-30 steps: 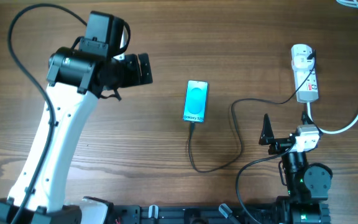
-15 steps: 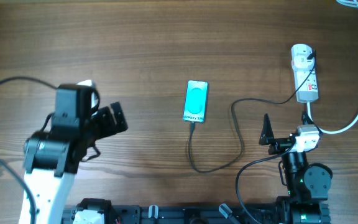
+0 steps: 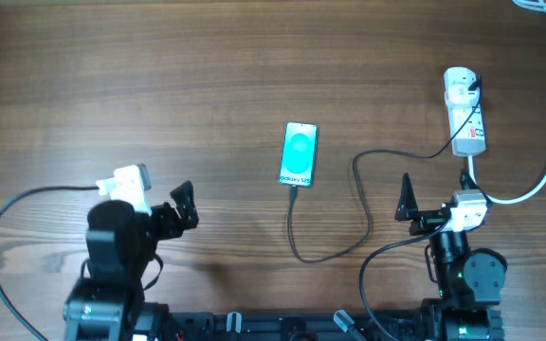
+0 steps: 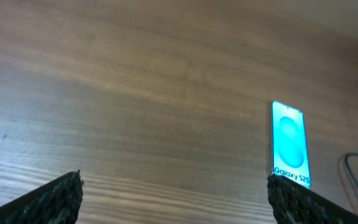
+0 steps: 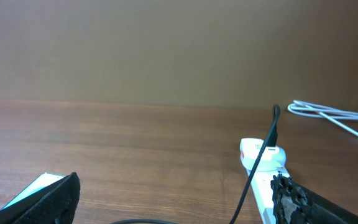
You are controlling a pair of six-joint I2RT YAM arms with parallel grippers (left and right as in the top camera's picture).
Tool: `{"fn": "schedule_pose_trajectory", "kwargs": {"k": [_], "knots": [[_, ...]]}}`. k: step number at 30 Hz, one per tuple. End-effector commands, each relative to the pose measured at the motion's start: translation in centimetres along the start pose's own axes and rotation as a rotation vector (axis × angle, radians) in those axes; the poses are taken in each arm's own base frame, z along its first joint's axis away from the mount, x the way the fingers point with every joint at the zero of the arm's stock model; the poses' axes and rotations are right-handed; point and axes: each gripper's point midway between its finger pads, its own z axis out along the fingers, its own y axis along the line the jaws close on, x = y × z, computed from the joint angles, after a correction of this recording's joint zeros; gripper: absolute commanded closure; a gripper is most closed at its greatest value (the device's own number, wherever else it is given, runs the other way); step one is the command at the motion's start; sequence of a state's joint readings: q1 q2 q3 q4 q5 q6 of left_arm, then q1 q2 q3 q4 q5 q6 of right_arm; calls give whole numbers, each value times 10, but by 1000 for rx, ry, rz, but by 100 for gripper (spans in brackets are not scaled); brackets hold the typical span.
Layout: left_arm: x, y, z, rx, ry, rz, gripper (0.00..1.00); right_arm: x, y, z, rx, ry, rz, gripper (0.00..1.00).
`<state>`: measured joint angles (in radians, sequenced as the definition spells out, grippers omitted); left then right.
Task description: Plug charger to phone and switch on socket
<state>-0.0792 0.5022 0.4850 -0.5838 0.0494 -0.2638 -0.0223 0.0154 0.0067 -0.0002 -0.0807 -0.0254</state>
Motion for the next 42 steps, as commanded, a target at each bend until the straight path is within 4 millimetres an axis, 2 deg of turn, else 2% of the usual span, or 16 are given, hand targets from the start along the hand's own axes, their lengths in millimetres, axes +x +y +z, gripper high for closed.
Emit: {"fn": "schedule_pose_trajectory", "kwargs": {"k": [1, 7, 11, 16, 27, 31, 36, 42], "knots": [[11, 0, 0, 50, -86, 84, 0, -2, -1, -1, 10, -11, -13, 0], [16, 3, -6, 79, -228, 138, 0, -2, -1, -1, 10, -11, -13, 0], [19, 4, -5, 86, -256, 139, 0, -2, -1, -1, 10, -11, -13, 0], [0, -2, -7, 113, -390, 175, 0, -2, -1, -1, 10, -11, -13, 0], [-34, 6, -11, 100, -645, 165, 0, -2, -1, -1, 10, -11, -13, 0], [-33, 12, -9, 75, -645, 158, 1, -2, -1, -1, 10, -11, -13, 0], [-12, 22, 6, 28, -536, 196, 0, -2, -1, -1, 10, -11, -13, 0], [-11, 20, 6, 10, -537, 304, 0, -2, -1, -1, 10, -11, -13, 0]]}}
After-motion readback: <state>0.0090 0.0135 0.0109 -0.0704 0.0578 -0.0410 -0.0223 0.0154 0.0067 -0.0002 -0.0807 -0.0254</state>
